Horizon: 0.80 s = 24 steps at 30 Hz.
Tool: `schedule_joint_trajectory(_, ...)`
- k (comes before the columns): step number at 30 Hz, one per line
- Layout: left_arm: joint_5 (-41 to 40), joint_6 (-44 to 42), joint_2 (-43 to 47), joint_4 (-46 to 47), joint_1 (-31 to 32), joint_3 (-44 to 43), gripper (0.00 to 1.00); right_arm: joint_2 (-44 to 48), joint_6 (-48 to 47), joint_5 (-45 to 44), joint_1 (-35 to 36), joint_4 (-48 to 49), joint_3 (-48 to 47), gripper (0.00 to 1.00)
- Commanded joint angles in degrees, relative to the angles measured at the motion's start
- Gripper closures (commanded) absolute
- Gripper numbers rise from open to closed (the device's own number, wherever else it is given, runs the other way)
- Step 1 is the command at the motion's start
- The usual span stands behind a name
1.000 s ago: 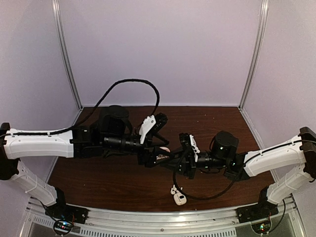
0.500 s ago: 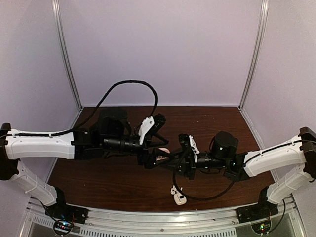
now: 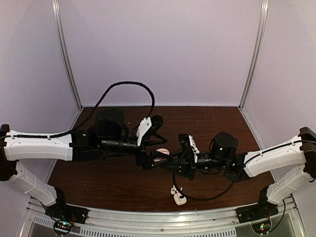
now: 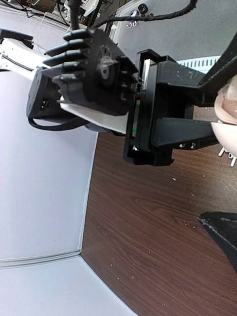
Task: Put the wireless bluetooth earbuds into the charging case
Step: Adjust the right earbud in the right side groove of the charging case.
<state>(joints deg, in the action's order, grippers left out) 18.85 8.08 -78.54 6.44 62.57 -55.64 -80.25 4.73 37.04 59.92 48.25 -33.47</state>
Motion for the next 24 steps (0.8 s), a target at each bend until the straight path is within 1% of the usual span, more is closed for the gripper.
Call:
schedule_joint_trajectory(1,-0.07,-4.05,3.2,-1.81,-0.51,2.11,0.14,1.55,1.16,0.4,-0.23,6.65,0.31,1.0)
schedule_joint_trajectory(4,-0.04,-6.08,5.1,-1.87,-0.09,2.17,0.1,1.01,1.7,0.3,-0.65,7.14,0.89,1.0)
schedule_joint_trajectory(7,-1.24,-9.69,6.6,-2.25,1.66,2.22,0.08,0.35,2.06,0.14,-1.0,7.61,1.34,1.0)
schedule_joint_trajectory(10,-0.99,-11.25,7.43,-2.12,2.57,2.31,0.06,-0.59,2.61,0.3,-1.27,8.01,1.41,1.0)
schedule_joint_trajectory(12,-1.17,-12.18,7.85,-1.79,3.3,2.41,0.03,-1.12,3.03,0.42,-1.37,8.42,1.41,1.0)
schedule_joint_trajectory(14,-1.63,-13.26,8.07,-1.87,4.17,2.21,0.02,-1.41,3.34,0.41,-1.47,8.35,1.3,1.0)
schedule_joint_trajectory(17,-2.81,-15.37,8.99,-2.51,4.87,1.97,0.02,-1.74,3.68,0.64,-1.72,8.53,1.38,1.0)
schedule_joint_trajectory(21,-7.5,-19.5,13.96,-2.87,5.02,3.12,0.02,-1.1,3.53,2.1,-1.99,6.7,1.17,1.0)
schedule_joint_trajectory(22,-8.68,-20.55,15.26,-3.77,5.02,2.93,0.03,-0.73,3.34,2.53,-2.07,5.78,1.14,1.0)
schedule_joint_trajectory(24,-10.09,-22.72,16.55,-7.72,5.0,1.24,0.11,0.18,2.97,3.94,-2.21,3.87,1.02,1.0)
